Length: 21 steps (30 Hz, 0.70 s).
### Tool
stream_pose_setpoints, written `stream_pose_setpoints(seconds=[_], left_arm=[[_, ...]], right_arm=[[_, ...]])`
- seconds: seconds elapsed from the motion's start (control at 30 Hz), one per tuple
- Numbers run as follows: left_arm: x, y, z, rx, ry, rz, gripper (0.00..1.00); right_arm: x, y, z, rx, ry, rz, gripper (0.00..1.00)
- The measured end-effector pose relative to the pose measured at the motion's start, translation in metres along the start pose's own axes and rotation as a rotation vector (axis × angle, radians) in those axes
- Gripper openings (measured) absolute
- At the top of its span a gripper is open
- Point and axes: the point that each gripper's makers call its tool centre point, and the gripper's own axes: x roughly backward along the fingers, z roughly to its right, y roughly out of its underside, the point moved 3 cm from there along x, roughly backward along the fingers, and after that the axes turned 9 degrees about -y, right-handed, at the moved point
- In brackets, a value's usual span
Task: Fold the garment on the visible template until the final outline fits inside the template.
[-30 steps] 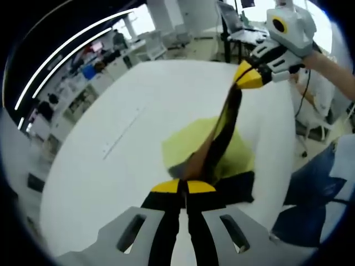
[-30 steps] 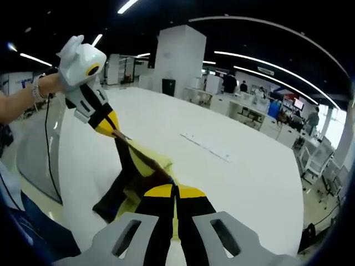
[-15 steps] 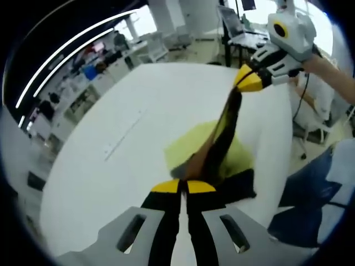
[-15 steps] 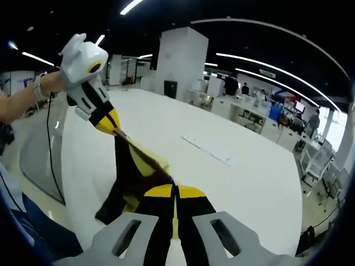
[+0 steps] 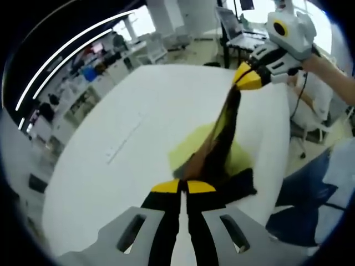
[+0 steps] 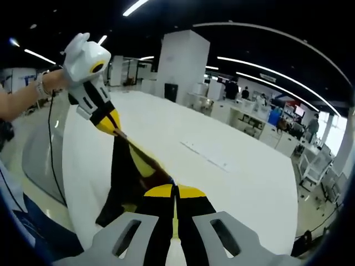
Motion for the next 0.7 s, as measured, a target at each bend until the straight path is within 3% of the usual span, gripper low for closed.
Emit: stream_pose_setpoints(seconds=[0.7], left_arm=[[0.028, -0.021, -0.013, -0.034, -0.028, 0.003, 0.00]], right_arm=[[0.014, -0.029, 0.003, 0.070, -0.031, -0.017, 0.01]])
